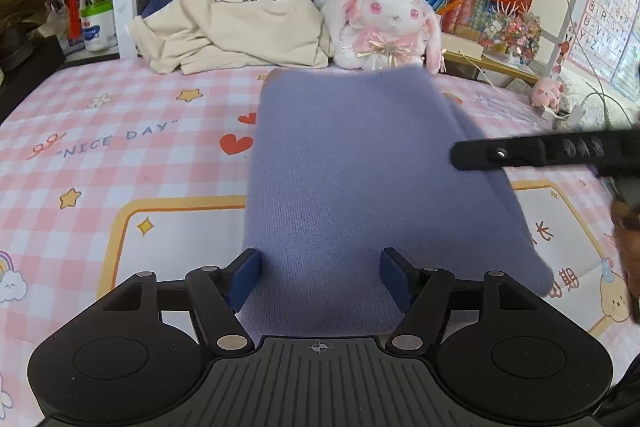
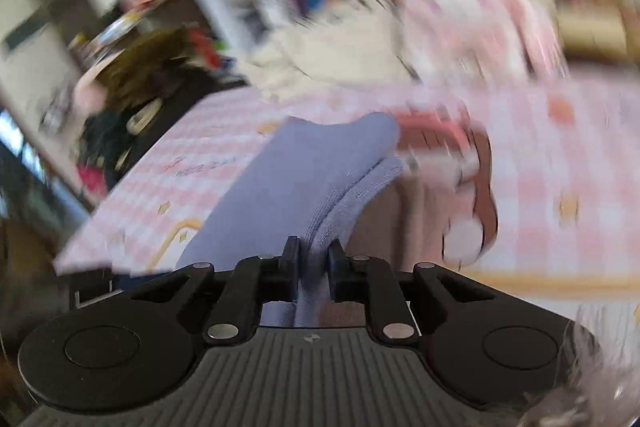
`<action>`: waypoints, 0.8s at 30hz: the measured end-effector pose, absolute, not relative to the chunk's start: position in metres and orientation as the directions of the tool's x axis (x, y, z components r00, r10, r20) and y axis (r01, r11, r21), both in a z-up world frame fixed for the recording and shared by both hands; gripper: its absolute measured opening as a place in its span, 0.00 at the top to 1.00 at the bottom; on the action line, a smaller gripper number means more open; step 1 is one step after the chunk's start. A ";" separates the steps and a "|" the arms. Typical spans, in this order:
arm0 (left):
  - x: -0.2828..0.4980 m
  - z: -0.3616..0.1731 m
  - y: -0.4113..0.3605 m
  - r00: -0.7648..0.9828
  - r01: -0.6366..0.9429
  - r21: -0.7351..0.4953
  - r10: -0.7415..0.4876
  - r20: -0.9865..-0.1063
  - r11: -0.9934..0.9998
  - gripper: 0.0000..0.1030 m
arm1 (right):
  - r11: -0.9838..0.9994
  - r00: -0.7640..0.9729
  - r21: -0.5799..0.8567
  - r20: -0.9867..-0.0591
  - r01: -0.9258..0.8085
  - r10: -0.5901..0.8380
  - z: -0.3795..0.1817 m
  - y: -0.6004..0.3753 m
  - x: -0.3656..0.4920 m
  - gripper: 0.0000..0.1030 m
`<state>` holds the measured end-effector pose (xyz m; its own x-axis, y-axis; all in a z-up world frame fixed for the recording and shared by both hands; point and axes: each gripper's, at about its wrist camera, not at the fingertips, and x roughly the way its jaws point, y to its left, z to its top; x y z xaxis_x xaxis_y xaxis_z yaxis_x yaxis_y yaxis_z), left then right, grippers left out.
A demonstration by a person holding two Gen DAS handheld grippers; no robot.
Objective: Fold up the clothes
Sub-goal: 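Move the open left gripper to the folded edge while the right holds the pink edge, then grasp the folded lavender edge with the left gripper beside the right gripper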
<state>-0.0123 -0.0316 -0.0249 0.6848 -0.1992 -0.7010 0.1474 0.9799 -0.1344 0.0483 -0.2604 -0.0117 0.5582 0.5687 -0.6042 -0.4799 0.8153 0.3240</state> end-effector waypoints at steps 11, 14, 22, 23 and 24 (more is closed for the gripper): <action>-0.010 -0.024 -0.029 0.673 0.165 -0.148 -0.221 -0.705 0.975 0.33 | 0.861 0.511 0.408 -0.693 -0.304 0.509 -0.038 -0.269 0.066 0.60; -0.011 -0.019 -0.026 0.678 0.161 -0.155 -0.224 -0.700 0.975 0.32 | 0.850 0.511 0.451 -0.681 -0.272 0.524 -0.032 -0.276 0.055 0.40; -0.004 0.000 -0.012 0.715 0.147 -0.199 -0.243 -0.655 0.969 0.17 | 0.867 0.467 0.472 -0.738 -0.158 0.487 -0.031 -0.292 0.038 0.18; 0.000 -0.001 -0.009 0.709 0.134 -0.217 -0.247 -0.661 0.967 0.17 | 0.862 0.450 0.486 -0.744 -0.143 0.494 -0.035 -0.293 0.038 0.18; 0.005 -0.002 -0.006 0.695 0.116 -0.236 -0.248 -0.674 0.965 0.17 | 0.857 0.433 0.499 -0.749 -0.129 0.501 -0.038 -0.293 0.037 0.18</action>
